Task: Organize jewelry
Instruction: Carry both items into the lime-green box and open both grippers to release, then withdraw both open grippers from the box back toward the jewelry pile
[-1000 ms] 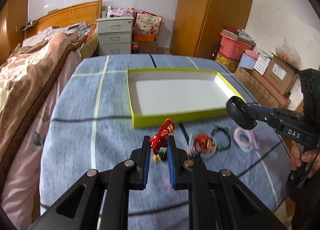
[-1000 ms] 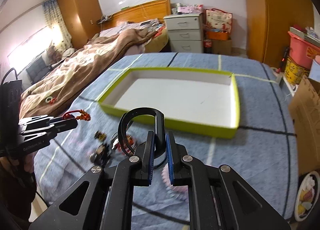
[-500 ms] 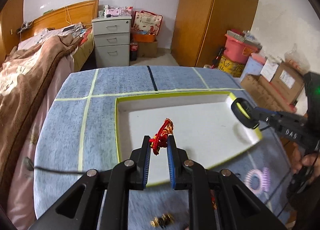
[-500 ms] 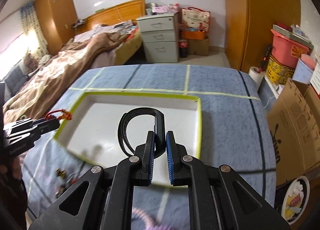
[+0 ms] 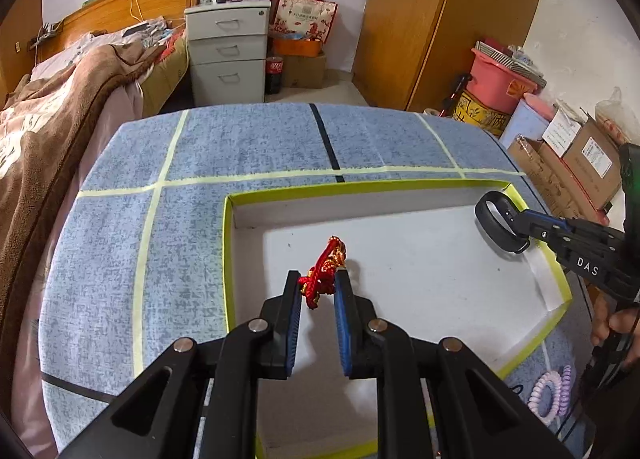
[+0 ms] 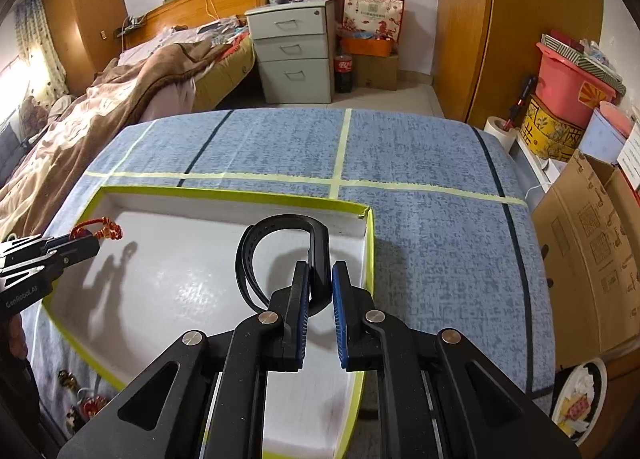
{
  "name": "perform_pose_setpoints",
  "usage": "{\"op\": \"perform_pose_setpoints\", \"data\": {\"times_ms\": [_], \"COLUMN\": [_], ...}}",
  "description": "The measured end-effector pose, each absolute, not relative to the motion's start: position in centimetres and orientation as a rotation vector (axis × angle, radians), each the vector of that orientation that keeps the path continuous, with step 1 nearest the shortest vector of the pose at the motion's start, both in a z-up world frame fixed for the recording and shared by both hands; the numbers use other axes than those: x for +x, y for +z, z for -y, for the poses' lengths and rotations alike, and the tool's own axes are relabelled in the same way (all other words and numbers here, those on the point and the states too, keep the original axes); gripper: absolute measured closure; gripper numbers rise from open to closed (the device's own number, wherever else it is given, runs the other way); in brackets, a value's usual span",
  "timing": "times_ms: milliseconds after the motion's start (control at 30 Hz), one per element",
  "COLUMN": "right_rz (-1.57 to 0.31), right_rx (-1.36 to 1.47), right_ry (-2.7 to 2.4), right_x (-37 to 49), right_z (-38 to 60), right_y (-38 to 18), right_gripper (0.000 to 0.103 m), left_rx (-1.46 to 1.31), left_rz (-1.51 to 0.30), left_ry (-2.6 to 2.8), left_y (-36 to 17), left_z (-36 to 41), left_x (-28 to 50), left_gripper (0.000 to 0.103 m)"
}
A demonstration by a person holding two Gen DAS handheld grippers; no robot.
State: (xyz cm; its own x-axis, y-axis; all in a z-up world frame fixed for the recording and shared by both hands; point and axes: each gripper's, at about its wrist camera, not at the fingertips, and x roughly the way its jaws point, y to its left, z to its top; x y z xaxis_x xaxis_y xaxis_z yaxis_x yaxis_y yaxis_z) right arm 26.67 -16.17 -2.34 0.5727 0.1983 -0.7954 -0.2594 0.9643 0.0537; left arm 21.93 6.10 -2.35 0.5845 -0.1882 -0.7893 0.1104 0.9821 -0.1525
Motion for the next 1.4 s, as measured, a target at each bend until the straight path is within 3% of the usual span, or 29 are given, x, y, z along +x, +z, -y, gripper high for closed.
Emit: {"op": "perform_pose_setpoints", "data": {"times_ms": [500,833,933,1000,1033,1400], "right_rz": [-0.947,-0.935,-0.917,-0.907,-0.903,-0.825], "right_rx": [-0.082,-0.049,-0.04,-0.034,-0.03,0.003], "right_ry": [0.265,0.275,0.283,0.288,0.289,0.312], "right_x": [27.8,27.6,27.3,27.1,26.9,22.4], "right_z": [16.1,16.2,16.3,16.4,16.4,17.3], "right_y": [-3.0,-2.8,-2.4,-2.1,-1.9,1.2], "right_gripper": [0.091,0.091,0.081,0.065,0.063,0.063], "left_rx": [-0.096,-0.086,-0.092,-0.089,-0.094,-0.123], "left_rz": [-0.952,-0.952,-0.952,-0.942,-0.939,-0.859], "left_ry": [-0.159,-0.174,-0.177,-0.173,-0.178,-0.205], "left_y": [-3.2,-3.1,-3.0,-2.7,-2.5,0.5], "left_z": [-6.1,-5.6,-5.6,-5.6,-5.7,-5.9], "left_x": [22.7,22.5,22.3,22.0,21.8,17.4], "left_gripper": [0.084,0.068,0.064,0.058,0.056,0.048]}}
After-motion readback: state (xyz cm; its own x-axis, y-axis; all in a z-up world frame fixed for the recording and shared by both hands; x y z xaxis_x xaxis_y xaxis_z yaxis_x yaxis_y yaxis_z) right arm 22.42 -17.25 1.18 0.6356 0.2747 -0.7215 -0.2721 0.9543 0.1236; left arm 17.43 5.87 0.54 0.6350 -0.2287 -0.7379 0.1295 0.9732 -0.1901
